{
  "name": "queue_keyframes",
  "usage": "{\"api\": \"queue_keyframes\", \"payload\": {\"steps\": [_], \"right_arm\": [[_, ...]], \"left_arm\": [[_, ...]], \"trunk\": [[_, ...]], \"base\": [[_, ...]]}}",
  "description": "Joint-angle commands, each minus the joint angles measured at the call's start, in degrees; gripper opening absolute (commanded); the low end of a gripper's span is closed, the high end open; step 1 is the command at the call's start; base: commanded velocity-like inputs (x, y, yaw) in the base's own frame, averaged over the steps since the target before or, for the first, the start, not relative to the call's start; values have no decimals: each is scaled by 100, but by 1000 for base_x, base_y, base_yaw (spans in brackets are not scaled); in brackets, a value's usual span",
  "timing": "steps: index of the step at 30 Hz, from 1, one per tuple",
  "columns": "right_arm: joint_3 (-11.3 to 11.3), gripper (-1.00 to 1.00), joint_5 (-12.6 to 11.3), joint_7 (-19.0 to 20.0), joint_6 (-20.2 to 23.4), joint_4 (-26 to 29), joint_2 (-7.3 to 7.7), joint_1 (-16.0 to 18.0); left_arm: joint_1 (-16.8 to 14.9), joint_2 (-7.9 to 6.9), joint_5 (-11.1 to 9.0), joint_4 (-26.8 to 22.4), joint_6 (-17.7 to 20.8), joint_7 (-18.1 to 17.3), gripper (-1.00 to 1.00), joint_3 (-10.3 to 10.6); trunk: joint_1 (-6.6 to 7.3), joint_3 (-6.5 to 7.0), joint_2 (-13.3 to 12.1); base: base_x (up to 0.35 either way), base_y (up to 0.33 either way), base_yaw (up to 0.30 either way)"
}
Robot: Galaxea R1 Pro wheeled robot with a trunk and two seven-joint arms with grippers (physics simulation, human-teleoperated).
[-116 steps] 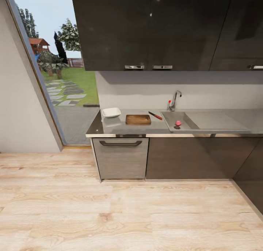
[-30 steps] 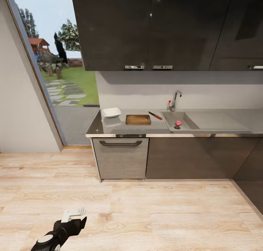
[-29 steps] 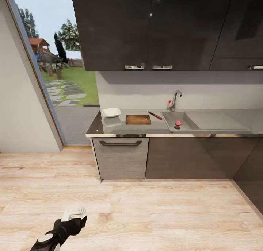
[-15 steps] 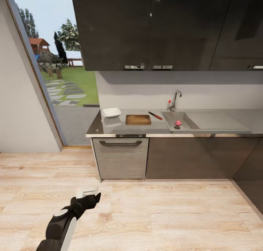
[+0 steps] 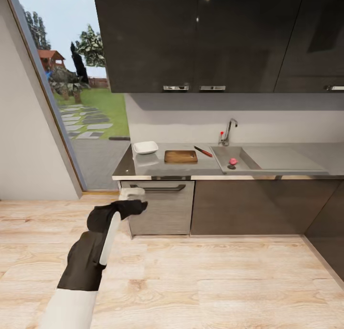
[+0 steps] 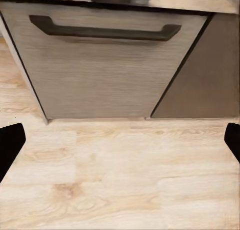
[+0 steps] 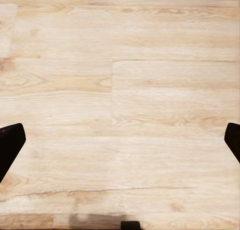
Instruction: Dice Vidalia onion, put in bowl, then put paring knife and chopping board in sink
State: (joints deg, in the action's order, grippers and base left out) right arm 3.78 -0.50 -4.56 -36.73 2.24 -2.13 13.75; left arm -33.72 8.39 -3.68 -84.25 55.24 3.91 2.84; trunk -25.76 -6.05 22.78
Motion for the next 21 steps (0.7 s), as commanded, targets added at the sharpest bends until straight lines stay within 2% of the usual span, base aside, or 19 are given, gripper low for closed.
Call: {"api": "queue_keyframes", "payload": {"steps": [1, 3, 6, 7, 8, 9, 13, 17, 21], "right_arm": [[44, 100, -2, -45, -15, -4, 21, 5], [49, 100, -8, -40, -20, -4, 63, 5], [51, 100, -10, -38, -23, -4, 78, 5], [52, 100, -10, -38, -24, -4, 80, 5], [52, 100, -11, -37, -27, -4, 84, 5], [47, 100, -11, -42, -32, -4, 92, 5], [44, 100, -7, -63, -25, 2, 93, 5], [51, 100, -4, -74, 6, -10, 73, 5], [52, 100, -5, -70, 8, -12, 52, 5]], "left_arm": [[-356, 7, -38, 216, 83, 50, 100, 19], [-1045, 16, -49, 704, 148, 65, 100, 35], [-1587, 20, -53, 1155, 169, 136, 100, 43], [-1679, 20, -53, 1257, 171, 176, 100, 44], [-1832, 19, -52, 1434, 174, 288, 100, 46], [-1997, 16, -50, 1621, 176, 577, 100, 48], [-2088, 0, -60, 1615, 192, 822, 100, 44], [-2109, -11, -68, 1131, 215, 890, 100, 41], [-2112, -28, -71, 962, 237, 900, 100, 41]], "trunk": [[-3, -14, 13], [-3, -14, 13], [-3, -14, 13], [-3, -14, 13], [-3, -14, 13], [-3, -14, 13], [-3, -14, 13], [-3, -14, 13], [-3, -14, 13]], "base": [[0, 0, 0], [0, 0, 0], [0, 0, 0], [0, 0, 0], [0, 0, 0], [0, 0, 0], [0, 0, 0], [0, 0, 0], [0, 0, 0]]}}
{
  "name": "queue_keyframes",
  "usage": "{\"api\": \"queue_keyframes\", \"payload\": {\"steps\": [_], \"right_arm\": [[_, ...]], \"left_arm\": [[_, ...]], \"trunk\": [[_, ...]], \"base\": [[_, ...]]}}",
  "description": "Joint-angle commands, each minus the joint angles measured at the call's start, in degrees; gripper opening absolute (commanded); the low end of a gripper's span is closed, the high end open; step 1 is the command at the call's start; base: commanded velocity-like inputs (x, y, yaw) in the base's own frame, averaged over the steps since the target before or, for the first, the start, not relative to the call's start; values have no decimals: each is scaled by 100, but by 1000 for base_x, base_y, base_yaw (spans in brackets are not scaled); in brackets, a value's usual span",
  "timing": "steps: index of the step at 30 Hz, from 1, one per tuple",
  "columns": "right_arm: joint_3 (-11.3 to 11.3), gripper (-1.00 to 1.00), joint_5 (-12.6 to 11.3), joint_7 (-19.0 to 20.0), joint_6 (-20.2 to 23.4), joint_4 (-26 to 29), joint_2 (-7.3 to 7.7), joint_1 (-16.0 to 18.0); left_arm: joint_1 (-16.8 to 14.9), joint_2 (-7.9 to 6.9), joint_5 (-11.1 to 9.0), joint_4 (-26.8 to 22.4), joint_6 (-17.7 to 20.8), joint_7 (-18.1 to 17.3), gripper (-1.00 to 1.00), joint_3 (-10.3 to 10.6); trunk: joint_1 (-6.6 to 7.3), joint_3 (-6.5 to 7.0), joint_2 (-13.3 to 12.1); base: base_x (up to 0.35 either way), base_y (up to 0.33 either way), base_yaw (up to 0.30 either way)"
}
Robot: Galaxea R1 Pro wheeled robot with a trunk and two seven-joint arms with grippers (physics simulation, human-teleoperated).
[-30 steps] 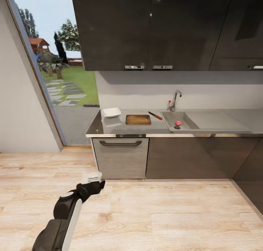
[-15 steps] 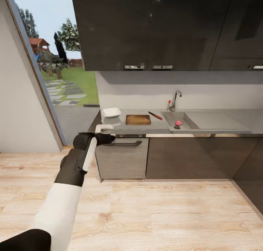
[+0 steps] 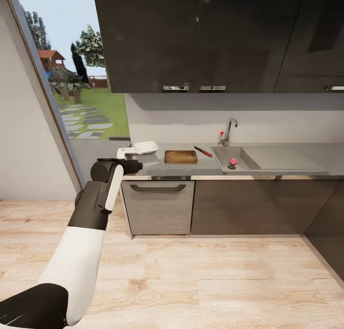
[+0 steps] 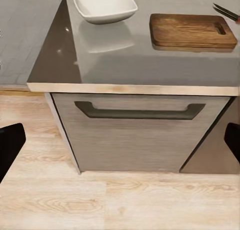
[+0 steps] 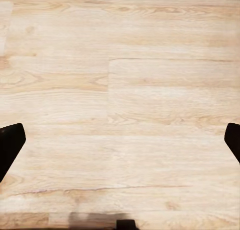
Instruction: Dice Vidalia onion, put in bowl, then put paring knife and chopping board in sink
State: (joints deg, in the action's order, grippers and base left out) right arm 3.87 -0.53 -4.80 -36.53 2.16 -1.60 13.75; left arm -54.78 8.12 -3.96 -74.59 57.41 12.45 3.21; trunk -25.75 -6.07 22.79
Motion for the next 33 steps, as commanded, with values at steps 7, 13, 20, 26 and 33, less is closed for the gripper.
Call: {"api": "queue_keyframes", "payload": {"steps": [7, 13, 20, 26, 33], "right_arm": [[40, 100, -4, -47, -11, 0, 9, 5], [43, 100, -6, -42, -6, -55, -23, 5], [30, 100, -13, -47, 13, -53, -47, 5], [21, 100, -36, -47, 111, -3, -389, 5], [18, 100, -24, -49, 344, 137, -468, 5]], "left_arm": [[-6, -23, -36, 11, 25, 53, 100, 3], [-6, -29, -35, 10, 25, 55, 100, -2], [-6, -30, -35, 1, 25, 54, 100, -4], [-6, -30, -35, 45, 25, 55, 100, -4], [-6, -37, -35, 74, 25, 53, 100, -4]], "trunk": [[-4, -13, 12], [-4, -13, 12], [-4, -13, 12], [-4, -13, 12], [-4, -13, 12]], "base": [[0, 0, 0], [0, 0, 0], [0, 0, 0], [0, 0, 0], [0, 0, 0]]}}
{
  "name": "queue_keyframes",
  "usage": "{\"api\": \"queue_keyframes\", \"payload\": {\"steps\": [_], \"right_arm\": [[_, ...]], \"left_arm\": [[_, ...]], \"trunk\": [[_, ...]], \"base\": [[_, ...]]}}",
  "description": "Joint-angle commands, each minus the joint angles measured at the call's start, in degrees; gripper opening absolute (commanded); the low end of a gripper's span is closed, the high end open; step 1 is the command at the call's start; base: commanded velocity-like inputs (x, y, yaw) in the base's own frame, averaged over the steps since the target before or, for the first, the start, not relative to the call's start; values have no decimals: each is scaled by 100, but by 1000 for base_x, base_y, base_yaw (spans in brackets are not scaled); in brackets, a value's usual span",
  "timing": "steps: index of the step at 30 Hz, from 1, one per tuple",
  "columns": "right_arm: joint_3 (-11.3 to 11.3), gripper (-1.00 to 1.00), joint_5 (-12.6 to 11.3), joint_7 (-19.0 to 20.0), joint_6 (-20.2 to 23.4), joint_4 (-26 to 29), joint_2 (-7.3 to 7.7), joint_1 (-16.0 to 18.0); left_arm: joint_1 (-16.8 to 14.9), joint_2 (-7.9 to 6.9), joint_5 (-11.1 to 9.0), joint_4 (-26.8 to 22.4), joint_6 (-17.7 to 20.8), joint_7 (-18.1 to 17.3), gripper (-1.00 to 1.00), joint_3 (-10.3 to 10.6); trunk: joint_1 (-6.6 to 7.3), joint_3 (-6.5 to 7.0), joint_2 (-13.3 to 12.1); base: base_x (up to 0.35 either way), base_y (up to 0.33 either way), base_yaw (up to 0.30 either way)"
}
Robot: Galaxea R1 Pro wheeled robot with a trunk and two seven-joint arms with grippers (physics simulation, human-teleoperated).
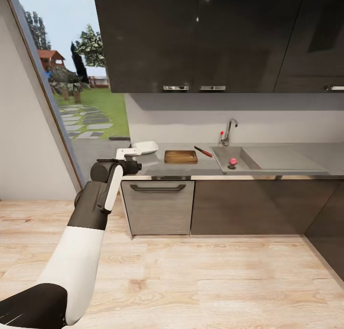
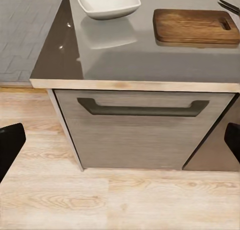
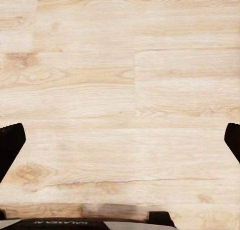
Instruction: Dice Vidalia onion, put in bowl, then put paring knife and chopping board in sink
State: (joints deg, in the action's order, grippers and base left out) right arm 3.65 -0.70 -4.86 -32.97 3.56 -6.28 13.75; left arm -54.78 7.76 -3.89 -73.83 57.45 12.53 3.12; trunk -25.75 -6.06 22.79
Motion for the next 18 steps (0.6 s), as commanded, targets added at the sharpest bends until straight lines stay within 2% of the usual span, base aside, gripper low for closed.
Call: {"api": "queue_keyframes", "payload": {"steps": [1, 8, 11, 12, 14, 15, 17, 18], "right_arm": [[39, 100, -5, -42, 13, 25, 0, 5], [26, 100, -38, -41, 465, 920, 87, 5], [18, 100, -113, -49, 331, 1159, 165, 5], [10, 100, -142, -56, 81, 1193, 180, 5], [5, 100, -179, -58, -1151, 1228, 196, 5], [1, 100, -191, -52, -1598, 1235, 196, 4], [0, 100, -214, -69, -2050, 1193, 200, 4], [2, 100, -218, -68, -2062, 1180, 202, 5]], "left_arm": [[-6, -1, -42, 3, 21, 46, 100, 5], [-6, -2, -42, 31, 16, 47, 100, 5], [-6, -2, -42, 27, 14, 48, 100, 5], [-6, -7, -42, 27, 13, 48, 100, 5], [-6, -34, -42, 26, 12, 48, 100, 5], [-6, -41, -42, 26, 12, 48, 100, 5], [-6, -50, -42, 26, 12, 48, 100, 5], [-6, -52, -42, 26, 12, 48, 100, 5]], "trunk": [[-3, -13, 13], [-3, -13, 13], [-3, -13, 13], [-3, -13, 13], [-3, -13, 13], [-3, -13, 13], [-3, -13, 13], [-3, -13, 13]], "base": [[0, 0, 0], [0, 0, 0], [0, 0, 0], [0, 0, 0], [0, 0, 0], [0, 0, 0], [0, 0, 0], [0, 0, 0]]}}
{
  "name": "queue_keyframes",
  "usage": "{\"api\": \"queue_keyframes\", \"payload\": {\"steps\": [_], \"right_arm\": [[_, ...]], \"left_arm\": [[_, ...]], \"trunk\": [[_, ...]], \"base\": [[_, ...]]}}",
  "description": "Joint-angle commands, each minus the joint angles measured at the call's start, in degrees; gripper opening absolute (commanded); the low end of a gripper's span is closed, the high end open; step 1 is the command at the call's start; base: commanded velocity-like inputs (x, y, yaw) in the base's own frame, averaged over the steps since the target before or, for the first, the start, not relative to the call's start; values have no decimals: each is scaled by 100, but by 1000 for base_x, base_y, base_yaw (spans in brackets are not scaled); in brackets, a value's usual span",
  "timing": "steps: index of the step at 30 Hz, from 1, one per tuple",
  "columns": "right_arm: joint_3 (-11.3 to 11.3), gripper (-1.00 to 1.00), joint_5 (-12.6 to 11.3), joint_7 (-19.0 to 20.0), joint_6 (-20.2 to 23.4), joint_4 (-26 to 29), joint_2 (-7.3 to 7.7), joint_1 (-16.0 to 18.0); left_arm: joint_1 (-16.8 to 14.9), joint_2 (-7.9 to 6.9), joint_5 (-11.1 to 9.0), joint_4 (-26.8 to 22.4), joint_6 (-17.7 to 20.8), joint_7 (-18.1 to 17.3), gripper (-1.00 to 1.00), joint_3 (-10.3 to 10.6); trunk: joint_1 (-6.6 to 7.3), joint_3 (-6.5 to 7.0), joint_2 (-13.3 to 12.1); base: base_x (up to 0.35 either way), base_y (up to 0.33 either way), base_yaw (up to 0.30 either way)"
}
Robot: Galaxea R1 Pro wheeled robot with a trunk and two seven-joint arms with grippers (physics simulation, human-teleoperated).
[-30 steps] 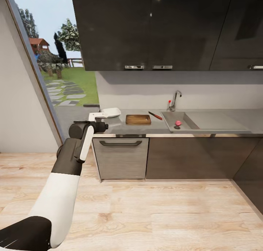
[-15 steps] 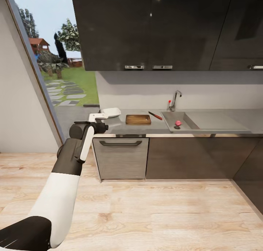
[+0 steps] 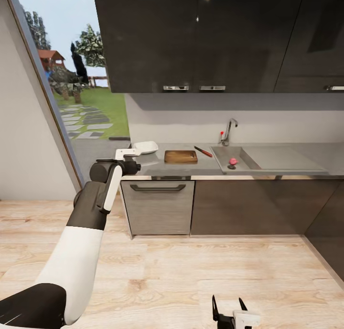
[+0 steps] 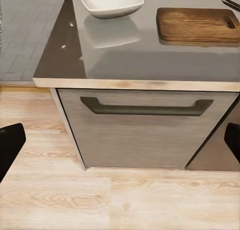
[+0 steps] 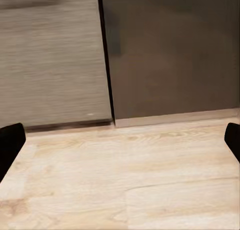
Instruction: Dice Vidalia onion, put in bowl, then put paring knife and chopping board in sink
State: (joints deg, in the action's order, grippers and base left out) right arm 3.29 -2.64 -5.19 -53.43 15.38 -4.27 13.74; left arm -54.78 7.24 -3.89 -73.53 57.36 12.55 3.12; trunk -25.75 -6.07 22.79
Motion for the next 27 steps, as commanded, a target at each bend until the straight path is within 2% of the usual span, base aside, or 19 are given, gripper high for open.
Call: {"api": "queue_keyframes", "payload": {"steps": [1, 7, 18, 27], "right_arm": [[38, 100, -25, -35, 21, -11, 3, 5], [40, 100, -10, -35, 115, -190, 12, 4], [46, 100, -16, -29, 133, -1184, -24, 2], [45, 100, -4, -24, 157, -1325, -1, 5]], "left_arm": [[-6, -1, -42, -3, 21, 46, 100, 5], [-6, -3, -42, -3, 21, 46, 100, 5], [-6, -14, -42, -13, 21, 46, 100, 3], [-6, -17, -34, -42, 23, 46, 100, -4]], "trunk": [[-4, -13, 12], [-4, -13, 12], [-4, -13, 12], [-4, -13, 12]], "base": [[0, 0, 0], [0, 0, 0], [0, 0, 0], [0, 0, 0]]}}
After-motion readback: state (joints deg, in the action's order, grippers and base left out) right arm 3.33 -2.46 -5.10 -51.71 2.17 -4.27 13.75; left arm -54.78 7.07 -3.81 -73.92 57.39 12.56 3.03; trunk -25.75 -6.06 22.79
